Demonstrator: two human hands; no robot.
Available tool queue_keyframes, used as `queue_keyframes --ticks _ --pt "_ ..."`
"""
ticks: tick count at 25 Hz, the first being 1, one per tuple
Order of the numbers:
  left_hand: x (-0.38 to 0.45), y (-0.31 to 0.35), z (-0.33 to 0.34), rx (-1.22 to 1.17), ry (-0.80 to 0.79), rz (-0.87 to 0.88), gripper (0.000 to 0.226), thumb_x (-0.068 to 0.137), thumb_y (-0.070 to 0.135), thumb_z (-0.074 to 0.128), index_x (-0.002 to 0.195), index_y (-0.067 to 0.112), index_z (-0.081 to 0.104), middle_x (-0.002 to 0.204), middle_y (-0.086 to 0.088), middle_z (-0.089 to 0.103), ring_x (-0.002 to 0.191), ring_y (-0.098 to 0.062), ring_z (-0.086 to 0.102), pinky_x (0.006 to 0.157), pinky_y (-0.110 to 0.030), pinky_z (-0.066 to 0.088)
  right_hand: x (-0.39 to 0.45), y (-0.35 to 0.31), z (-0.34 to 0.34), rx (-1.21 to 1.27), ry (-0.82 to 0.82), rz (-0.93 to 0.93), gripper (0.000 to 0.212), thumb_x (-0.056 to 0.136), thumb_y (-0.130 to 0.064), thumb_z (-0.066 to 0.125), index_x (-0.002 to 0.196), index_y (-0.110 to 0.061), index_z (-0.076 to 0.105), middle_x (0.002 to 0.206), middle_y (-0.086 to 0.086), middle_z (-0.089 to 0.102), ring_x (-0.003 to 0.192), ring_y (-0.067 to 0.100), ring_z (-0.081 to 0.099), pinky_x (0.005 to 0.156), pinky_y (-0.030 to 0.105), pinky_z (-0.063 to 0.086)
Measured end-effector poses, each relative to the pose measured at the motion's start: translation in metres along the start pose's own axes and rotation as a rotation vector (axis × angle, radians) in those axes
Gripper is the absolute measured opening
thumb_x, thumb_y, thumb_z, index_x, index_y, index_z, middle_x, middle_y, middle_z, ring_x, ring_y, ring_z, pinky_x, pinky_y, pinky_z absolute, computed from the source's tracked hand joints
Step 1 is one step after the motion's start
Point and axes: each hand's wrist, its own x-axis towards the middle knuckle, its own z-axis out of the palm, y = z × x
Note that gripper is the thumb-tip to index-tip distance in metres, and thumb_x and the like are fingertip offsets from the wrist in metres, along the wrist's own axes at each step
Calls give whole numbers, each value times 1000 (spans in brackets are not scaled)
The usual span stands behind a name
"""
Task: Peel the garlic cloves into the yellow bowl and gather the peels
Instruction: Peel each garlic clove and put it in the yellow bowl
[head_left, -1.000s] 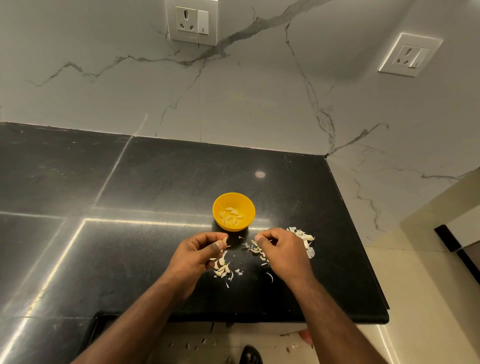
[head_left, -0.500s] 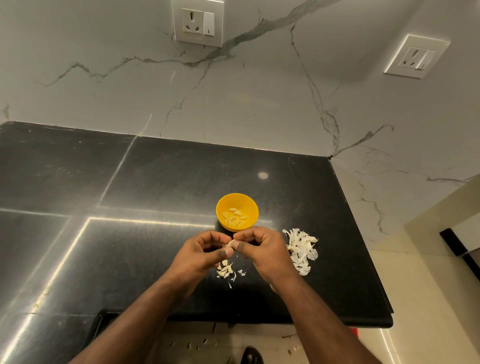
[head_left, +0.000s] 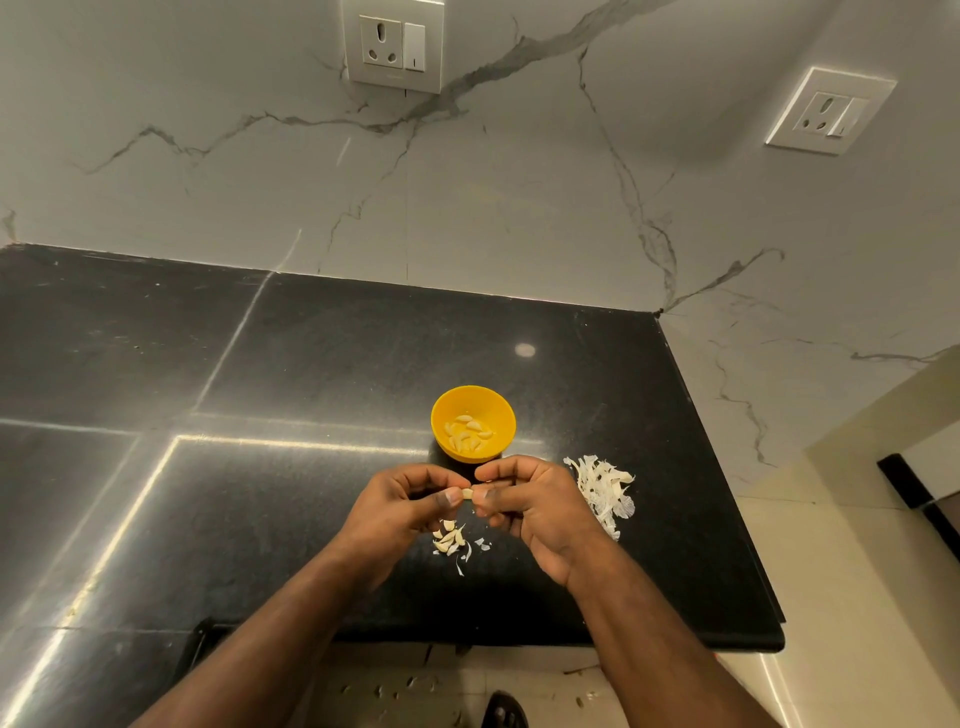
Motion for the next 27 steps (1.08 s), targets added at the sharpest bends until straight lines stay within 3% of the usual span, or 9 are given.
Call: queue_keyframes --ticks 6,10,14,17,20,22,27 --pt "-2 -4 1 -55 -35 32 11 92 4 65 96 8 75 83 -14 67 73 -17 56 63 -24 47 -2 -1 0 117 -19 102 18 81 10 68 93 -4 70 74 12 70 63 17 64 61 26 49" --pt "-5 -5 2 -146 -41 2 11 84 16 70 92 14 76 84 -12 66 78 -21 55 66 -30 45 0 4 3 41 66 -20 16 83 8 69 94 -4 69 70 7 69 65 16 61 60 26 47" --pt "-5 -4 4 -183 -38 -28 13 87 15 68 97 10 76 85 -12 67 79 -21 58 68 -33 43 5 12 -4 -182 176 -95 14 87 2 68 93 -9 74 73 4 69 65 12 61 60 23 49" --pt "-3 -6 6 -193 22 -70 14 94 9 63 102 5 74 84 -11 69 78 -18 60 66 -29 44 8 16 -19 -478 307 -175 13 91 -12 70 87 -23 77 72 -5 71 70 8 64 66 25 53" --pt "-1 -9 10 -223 58 -111 13 95 8 63 101 4 73 83 -9 68 74 -15 59 65 -27 43 6 15 -23 -668 248 -316 15 86 -15 76 94 -27 80 103 -21 69 98 -7 61 89 14 47" --pt "0 -11 13 -248 63 -133 12 95 9 63 98 6 74 83 -7 68 73 -13 59 63 -26 42 4 15 -15 -618 131 -383 25 84 -10 77 105 -24 79 121 -20 65 114 -9 57 99 10 41" --pt "0 -9 16 -200 27 -143 16 86 29 69 85 13 74 76 -5 65 71 -13 56 61 -26 42 1 19 2 -325 89 -398 15 87 -4 74 101 -8 78 99 -2 78 98 9 72 90 24 56"
